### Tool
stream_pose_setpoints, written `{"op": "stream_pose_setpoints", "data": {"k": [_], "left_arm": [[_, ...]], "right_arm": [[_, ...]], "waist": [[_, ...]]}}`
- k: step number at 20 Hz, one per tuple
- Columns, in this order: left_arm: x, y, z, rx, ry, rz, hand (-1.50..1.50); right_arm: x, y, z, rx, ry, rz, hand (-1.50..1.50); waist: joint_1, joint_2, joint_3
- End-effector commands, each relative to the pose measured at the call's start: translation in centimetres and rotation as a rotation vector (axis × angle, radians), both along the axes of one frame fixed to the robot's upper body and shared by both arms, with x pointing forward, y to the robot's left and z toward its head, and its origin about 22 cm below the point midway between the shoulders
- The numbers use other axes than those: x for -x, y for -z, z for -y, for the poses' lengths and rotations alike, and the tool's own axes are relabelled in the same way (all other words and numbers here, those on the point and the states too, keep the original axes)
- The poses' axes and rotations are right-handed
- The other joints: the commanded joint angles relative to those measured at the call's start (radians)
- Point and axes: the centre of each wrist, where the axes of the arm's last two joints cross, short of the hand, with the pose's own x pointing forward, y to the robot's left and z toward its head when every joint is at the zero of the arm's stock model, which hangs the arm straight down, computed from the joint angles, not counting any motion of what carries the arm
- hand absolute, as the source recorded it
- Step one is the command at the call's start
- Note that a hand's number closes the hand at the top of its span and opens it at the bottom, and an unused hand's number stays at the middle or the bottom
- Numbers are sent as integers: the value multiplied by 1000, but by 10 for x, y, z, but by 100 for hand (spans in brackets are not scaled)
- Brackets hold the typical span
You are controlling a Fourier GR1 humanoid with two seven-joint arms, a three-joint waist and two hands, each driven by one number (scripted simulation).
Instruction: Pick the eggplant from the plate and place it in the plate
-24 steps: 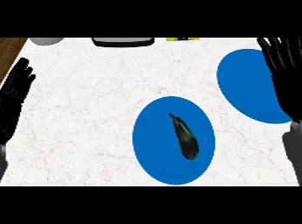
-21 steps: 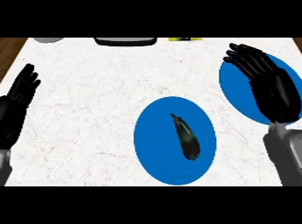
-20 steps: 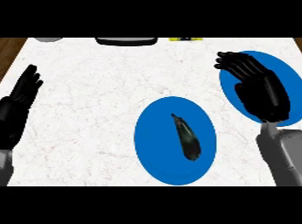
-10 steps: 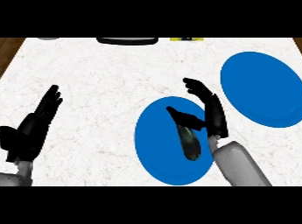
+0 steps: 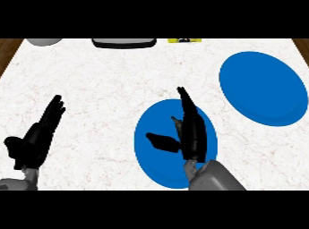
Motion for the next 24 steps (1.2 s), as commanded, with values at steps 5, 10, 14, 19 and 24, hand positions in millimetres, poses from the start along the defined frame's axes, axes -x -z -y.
{"op": "stream_pose_setpoints", "data": {"k": [5, 10, 14, 19, 24], "left_arm": [[-4, 9, -7, 4, -13, 0, 0], [-3, 9, -7, 17, 11, -12, 0], [2, 15, 4, 2, -2, 11, 0], [7, 6, -8, 14, 24, -4, 0], [-1, 10, -14, -16, 16, 14, 0]], "right_arm": [[-1, -28, 15, 325, -24, -295, -150], [0, -51, 13, 469, -89, -517, -150], [8, -77, 4, 428, -91, -600, -150], [-10, -66, 11, 500, -54, -706, -150], [-17, -61, 19, 549, -61, -778, -150]], "waist": [[-13, -1, 0], [-4, -1, 1], [2, 0, 2], [15, 1, 2], [6, 3, 2]]}}
